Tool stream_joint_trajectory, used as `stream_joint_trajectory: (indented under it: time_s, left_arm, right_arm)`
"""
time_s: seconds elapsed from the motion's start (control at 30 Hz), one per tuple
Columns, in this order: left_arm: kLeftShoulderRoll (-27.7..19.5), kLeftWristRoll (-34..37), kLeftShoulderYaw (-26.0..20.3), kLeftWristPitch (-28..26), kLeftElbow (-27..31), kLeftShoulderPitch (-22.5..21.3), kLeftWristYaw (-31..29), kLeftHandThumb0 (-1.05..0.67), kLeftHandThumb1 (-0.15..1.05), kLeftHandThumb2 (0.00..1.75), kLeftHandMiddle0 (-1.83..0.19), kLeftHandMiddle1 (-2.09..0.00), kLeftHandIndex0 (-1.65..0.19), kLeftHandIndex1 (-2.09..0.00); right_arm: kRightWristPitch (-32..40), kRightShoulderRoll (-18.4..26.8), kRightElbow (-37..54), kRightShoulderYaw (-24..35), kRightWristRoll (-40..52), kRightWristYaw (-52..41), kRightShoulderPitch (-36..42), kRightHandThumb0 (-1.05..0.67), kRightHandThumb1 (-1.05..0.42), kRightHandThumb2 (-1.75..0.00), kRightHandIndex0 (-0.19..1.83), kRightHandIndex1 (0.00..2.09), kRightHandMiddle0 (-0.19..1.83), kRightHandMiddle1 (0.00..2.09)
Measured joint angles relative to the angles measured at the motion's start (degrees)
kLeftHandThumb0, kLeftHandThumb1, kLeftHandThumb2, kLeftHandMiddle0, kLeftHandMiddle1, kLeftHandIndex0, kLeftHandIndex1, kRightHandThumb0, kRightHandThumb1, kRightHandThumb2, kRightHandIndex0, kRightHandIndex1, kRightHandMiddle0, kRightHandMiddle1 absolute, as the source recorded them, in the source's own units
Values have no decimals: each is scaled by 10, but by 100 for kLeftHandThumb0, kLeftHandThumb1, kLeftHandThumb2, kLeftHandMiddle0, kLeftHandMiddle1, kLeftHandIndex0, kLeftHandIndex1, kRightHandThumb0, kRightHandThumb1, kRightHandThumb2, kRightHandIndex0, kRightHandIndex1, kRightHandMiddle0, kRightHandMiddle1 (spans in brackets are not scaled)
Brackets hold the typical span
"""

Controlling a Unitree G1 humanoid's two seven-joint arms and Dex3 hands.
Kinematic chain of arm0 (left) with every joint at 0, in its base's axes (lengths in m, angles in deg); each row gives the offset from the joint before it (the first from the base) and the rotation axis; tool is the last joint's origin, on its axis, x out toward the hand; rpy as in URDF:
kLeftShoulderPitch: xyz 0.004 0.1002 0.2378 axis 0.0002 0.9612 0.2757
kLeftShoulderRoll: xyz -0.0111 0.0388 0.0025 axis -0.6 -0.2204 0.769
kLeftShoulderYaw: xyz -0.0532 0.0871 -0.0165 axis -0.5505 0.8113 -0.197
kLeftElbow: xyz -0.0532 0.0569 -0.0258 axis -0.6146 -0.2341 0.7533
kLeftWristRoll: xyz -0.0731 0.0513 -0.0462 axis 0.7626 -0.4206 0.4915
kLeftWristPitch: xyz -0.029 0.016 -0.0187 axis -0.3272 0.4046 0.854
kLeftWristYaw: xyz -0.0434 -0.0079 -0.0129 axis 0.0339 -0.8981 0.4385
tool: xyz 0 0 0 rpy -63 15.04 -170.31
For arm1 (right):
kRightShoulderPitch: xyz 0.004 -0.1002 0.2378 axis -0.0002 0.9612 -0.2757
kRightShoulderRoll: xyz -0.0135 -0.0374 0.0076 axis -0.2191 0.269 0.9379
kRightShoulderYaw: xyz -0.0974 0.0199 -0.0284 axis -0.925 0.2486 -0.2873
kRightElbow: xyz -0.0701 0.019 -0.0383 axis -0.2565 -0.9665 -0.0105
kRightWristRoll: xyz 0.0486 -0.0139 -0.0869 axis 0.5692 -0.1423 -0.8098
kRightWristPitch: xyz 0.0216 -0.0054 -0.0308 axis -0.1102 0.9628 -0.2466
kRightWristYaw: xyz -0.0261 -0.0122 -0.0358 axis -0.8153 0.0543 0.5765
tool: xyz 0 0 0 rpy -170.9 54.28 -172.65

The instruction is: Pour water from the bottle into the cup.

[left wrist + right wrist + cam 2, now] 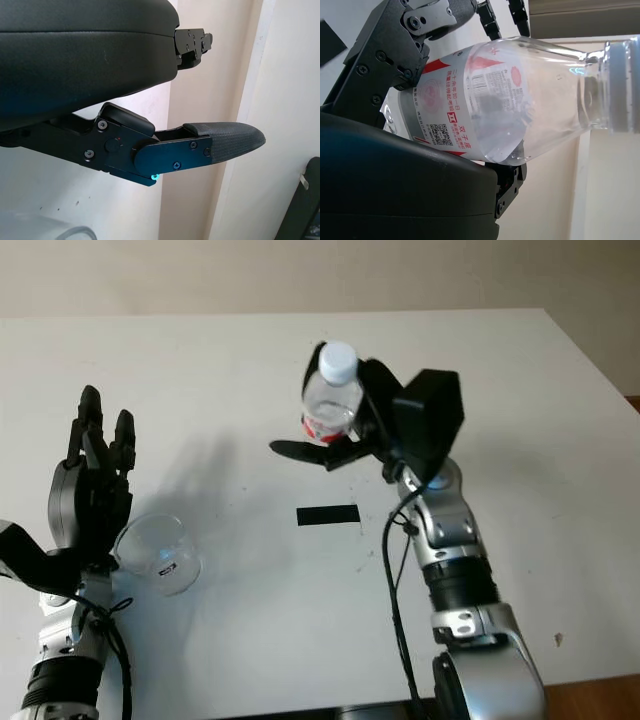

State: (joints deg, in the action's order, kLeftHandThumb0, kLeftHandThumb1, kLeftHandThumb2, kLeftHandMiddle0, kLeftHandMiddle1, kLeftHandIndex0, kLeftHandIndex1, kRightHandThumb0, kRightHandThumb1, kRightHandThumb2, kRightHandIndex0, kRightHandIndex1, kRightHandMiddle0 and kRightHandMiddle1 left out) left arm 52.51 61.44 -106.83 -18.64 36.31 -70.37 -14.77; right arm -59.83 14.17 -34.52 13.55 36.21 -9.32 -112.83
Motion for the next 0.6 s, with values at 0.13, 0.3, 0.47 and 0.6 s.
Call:
stream_joint_trajectory:
  time_s: [0.13, 0.3, 0.47, 0.6]
  left_arm:
    - [0, -1, 1, -5, 10, 8, 2, -87, 105, 58, 1, 0, 8, 0]
    - [1, -1, 1, -12, 21, 16, 8, -89, 105, 57, 0, 0, 7, 0]
    - [1, -1, 1, -17, 31, 24, 6, -87, 105, 58, 2, 0, 9, 0]
    - [1, -1, 1, -18, 32, 25, 5, -87, 105, 56, 2, 0, 8, 0]
  right_arm:
    - [33, 2, 20, 3, 7, -7, 21, -18, -105, -31, 133, 209, 66, 209]
    - [97, 3, 32, 13, 28, -6, 38, -19, -105, -33, 139, 209, 16, 209]
    - [117, -6, 32, 14, 33, 3, 52, -21, -105, -32, 151, 209, 10, 209]
    - [118, -7, 25, 8, 27, 4, 54, -20, -105, -32, 156, 209, 7, 209]
